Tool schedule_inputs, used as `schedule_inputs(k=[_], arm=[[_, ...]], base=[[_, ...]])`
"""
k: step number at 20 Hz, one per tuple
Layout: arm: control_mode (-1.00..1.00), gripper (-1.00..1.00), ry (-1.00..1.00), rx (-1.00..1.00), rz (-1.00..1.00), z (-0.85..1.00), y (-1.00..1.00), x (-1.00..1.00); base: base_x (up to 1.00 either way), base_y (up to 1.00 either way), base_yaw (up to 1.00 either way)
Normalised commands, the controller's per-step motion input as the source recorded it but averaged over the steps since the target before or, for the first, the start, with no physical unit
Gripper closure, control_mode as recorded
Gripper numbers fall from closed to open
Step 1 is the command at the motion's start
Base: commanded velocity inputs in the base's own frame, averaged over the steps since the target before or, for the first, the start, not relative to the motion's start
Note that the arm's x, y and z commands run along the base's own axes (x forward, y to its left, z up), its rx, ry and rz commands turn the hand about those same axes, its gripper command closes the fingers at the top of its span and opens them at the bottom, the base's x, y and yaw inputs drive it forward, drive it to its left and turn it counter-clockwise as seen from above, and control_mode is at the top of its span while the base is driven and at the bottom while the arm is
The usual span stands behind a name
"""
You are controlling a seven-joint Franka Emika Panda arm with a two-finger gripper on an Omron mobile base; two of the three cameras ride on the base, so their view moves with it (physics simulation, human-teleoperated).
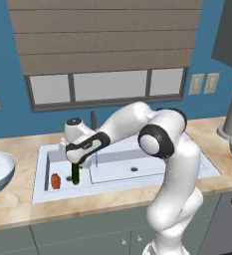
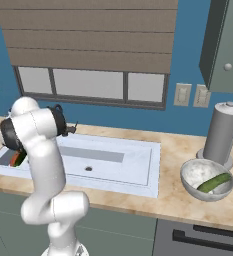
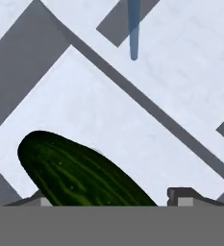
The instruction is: Pick the cucumbers from the sink and place them in one bowl. Place the sweet potato in the other bowl. Then turn off the sink faucet.
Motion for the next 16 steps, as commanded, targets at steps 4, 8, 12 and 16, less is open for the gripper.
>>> schedule_inputs(k=[4,8,12,16], arm=[[-1.0,1.0,-0.21,0.12,0.0,1.0,-0.34,-0.25],[-1.0,1.0,-0.18,0.11,0.0,1.0,-0.04,-0.05],[-1.0,1.0,-0.16,0.07,0.0,1.0,0.04,0.0],[-1.0,1.0,-0.16,0.05,0.0,1.0,0.01,0.0]], base=[[0.0,0.0,0.0],[0.0,0.0,0.0],[0.0,0.0,0.0],[0.0,0.0,0.0]])
